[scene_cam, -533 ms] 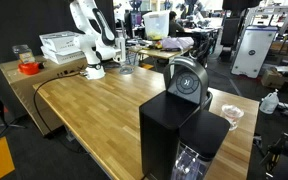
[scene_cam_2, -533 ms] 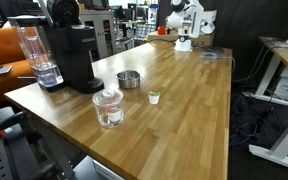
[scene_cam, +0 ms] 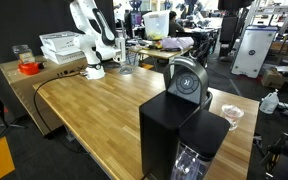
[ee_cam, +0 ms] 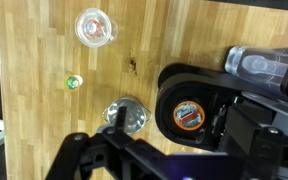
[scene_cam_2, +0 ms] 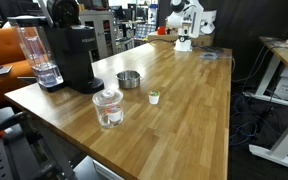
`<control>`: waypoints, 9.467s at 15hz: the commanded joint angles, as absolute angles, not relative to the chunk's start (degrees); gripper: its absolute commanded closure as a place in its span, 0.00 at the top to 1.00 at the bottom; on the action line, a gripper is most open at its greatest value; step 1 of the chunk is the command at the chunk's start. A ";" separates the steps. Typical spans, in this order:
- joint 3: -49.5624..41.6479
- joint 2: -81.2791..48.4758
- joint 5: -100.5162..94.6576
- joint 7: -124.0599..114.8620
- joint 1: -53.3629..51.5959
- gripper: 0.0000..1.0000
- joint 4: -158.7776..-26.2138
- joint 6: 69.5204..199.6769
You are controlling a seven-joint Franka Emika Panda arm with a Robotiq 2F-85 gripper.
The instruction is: Remove the coffee pod from the coffee maker and put it on the table
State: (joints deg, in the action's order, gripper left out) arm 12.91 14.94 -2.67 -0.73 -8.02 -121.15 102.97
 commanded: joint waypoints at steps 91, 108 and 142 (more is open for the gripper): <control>9.38 -3.03 9.89 77.35 -9.44 1.00 -120.25 111.51; 10.60 -3.48 10.09 77.99 -9.58 1.00 -120.81 113.57; 8.85 -1.13 14.31 82.03 -7.56 0.01 -120.43 116.87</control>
State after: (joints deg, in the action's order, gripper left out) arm 8.81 -3.04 15.93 82.02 -7.60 -120.11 117.83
